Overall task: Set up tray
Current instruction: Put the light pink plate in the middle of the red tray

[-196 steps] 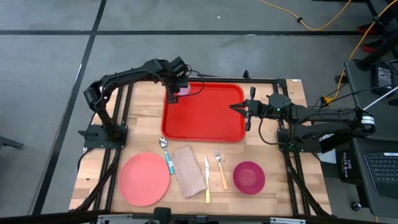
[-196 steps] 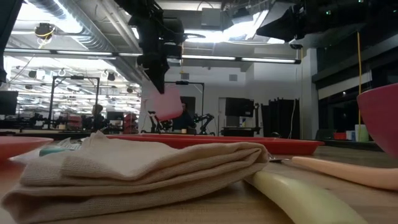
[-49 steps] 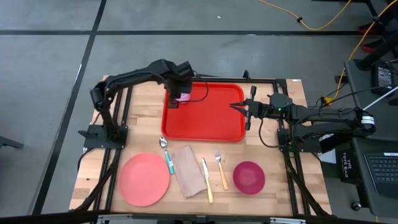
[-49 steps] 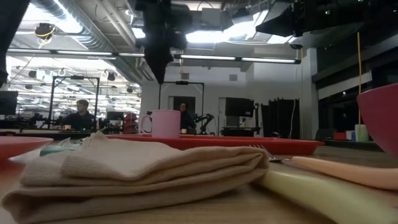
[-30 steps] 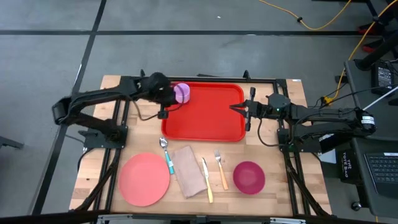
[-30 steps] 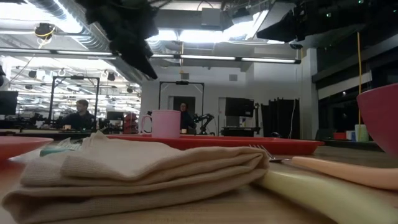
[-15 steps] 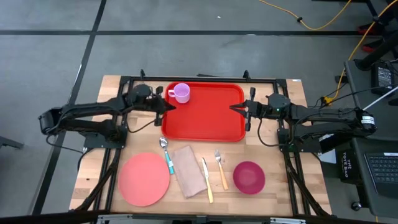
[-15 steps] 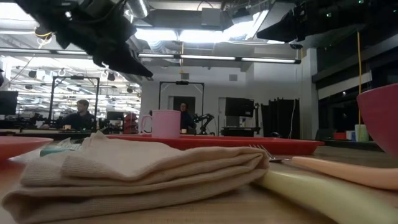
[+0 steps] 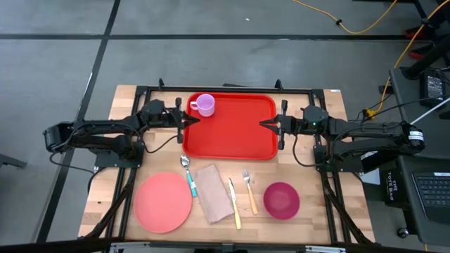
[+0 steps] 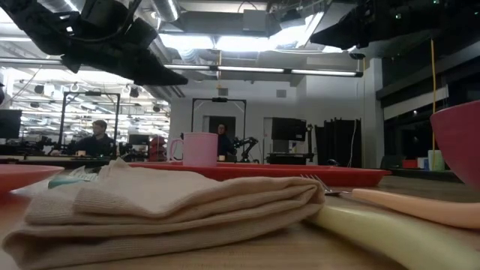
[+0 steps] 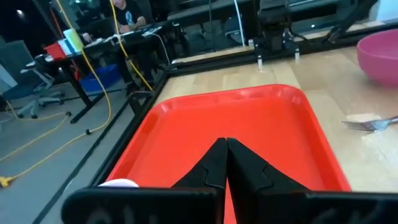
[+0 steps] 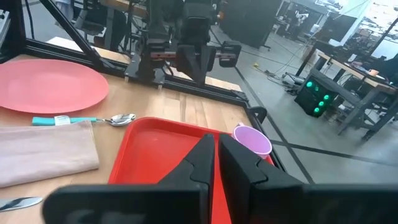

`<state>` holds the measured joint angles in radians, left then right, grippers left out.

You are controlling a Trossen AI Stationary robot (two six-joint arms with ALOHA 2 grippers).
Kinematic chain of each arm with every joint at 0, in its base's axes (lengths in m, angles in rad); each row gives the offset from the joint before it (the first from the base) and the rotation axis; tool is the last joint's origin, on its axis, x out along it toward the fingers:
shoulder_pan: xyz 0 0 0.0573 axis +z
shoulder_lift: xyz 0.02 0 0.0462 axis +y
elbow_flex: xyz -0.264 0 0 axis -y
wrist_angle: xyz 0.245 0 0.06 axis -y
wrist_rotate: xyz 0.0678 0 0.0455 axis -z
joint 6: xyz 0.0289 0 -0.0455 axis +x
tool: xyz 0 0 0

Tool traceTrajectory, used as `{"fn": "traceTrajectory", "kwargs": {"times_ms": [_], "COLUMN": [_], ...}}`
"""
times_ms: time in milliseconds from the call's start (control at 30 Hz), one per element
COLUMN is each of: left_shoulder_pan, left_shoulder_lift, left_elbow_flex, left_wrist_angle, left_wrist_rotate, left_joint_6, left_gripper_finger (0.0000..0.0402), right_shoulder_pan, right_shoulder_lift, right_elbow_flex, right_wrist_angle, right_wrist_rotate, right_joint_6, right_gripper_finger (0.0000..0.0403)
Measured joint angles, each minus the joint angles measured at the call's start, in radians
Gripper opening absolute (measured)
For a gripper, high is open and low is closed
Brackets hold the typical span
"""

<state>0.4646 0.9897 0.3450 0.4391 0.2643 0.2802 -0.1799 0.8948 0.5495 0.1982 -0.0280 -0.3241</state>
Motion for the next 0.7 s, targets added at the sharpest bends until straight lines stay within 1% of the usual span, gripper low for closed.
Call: {"fn": "traceTrajectory", "kwargs": {"times_ms": [233, 400, 467, 533, 600, 700], "left_shoulder_pan": [-0.005, -0.006, -0.027, -0.072, -0.137, -0.253], "left_shoulder_lift": [0.0, 0.0, 0.0, 0.001, 0.001, 0.001], "left_elbow_flex": [0.0, 0.0, 0.0, 0.0, 0.0, 0.001], "left_wrist_angle": [0.0, 0.002, -0.007, -0.013, -0.015, -0.035], "left_wrist_rotate": [0.0, -0.001, -0.007, -0.019, -0.068, -0.217], "left_joint_6": [0.05, 0.137, 0.139, 0.107, 0.075, 0.073], "left_gripper_finger": [0.0005, 0.0002, 0.0001, 0.0002, 0.0001, 0.0001], "right_shoulder_pan": [0.0, 0.0, 0.0, 0.0, 0.0, 0.0], "right_shoulder_lift": [0.0, 0.0, 0.0, 0.0, 0.0, 0.0], "right_elbow_flex": [0.0, 0.0, 0.0, 0.0, 0.0, 0.0], "right_wrist_angle": [0.002, -0.001, -0.002, -0.002, -0.004, -0.008], "right_wrist_rotate": [0.0, 0.0, 0.0, 0.0, 0.0, 0.0], "right_joint_6": [0.01, 0.027, 0.01, 0.0, 0.001, 0.001], "right_gripper_finger": [0.0029, 0.0029, 0.0029, 0.0029, 0.0029, 0.0029]}}
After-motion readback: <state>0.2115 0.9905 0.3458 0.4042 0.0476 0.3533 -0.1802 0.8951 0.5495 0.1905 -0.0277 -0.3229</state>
